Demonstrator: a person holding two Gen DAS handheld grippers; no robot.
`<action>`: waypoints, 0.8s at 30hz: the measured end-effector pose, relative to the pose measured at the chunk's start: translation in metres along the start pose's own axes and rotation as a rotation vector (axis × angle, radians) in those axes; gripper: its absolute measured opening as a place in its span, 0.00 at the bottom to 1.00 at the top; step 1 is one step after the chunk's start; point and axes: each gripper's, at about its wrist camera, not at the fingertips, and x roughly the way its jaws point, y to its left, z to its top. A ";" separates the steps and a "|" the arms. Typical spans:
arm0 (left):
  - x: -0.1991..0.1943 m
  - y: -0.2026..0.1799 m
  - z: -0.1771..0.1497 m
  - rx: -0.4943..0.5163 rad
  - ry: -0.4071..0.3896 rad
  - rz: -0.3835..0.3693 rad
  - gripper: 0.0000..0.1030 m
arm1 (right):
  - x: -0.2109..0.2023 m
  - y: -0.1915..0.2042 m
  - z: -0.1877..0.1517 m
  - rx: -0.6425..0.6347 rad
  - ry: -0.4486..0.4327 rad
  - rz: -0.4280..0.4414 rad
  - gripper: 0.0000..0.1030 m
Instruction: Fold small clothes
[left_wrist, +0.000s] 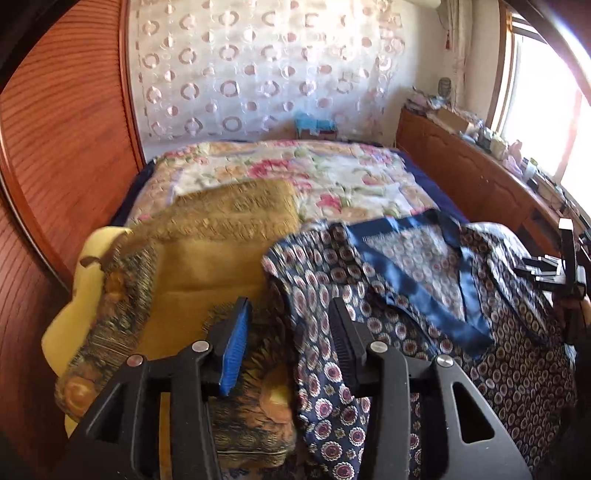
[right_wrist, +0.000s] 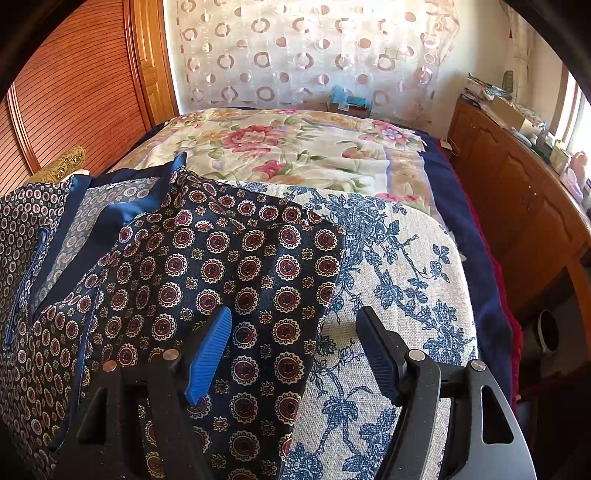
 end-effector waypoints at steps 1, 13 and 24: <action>0.004 -0.001 0.000 0.000 0.011 -0.005 0.43 | 0.000 0.000 0.000 0.000 0.000 0.000 0.70; 0.008 -0.015 0.004 0.037 -0.005 -0.022 0.04 | 0.000 0.000 0.000 0.000 -0.001 0.000 0.70; -0.010 -0.030 0.005 0.071 -0.059 -0.042 0.03 | -0.001 -0.017 0.007 0.031 0.000 -0.005 0.71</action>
